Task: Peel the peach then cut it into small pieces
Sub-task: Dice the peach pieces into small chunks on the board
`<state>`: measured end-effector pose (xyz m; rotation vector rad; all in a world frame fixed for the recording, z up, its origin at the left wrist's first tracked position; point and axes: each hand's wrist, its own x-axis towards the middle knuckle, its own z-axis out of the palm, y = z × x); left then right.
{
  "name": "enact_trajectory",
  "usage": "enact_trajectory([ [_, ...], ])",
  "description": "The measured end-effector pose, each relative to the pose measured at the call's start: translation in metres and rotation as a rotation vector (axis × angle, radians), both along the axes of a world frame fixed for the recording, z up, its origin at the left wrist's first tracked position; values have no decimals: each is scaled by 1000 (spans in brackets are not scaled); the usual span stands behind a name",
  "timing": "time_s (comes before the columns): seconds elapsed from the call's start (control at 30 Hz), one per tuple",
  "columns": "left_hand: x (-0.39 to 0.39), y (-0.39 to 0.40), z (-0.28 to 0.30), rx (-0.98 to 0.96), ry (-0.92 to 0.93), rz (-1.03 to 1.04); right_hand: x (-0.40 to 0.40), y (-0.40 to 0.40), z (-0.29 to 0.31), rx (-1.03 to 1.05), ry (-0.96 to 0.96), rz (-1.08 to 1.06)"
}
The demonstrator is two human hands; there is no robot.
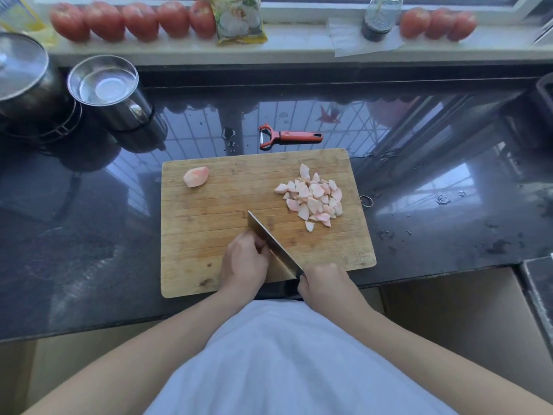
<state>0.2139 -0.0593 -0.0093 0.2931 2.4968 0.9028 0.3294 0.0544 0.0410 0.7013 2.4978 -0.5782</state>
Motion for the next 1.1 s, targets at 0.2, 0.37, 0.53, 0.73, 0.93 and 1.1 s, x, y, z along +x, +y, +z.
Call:
enact_trajectory([
  [0.2,1,-4,1,-6,13,-45,-19,-7,2,3,125,-9],
  [0.37,3,-12,-2,-43,2,-51,6,5,11,-14,123,-30],
  [0.53,2,-12,-4,-75,-18,-39,13,4,17,-3,56,41],
  [0.73,-1,-8,-1,-86,-26,-45,12,3,11,24,19,50],
  [0.93,-2,-8,0,-77,-28,-46,5,4,-9,67,-29,104],
  [1.1,-3,-7,1,-89,-31,-55,-20,-4,-9,47,56,68],
])
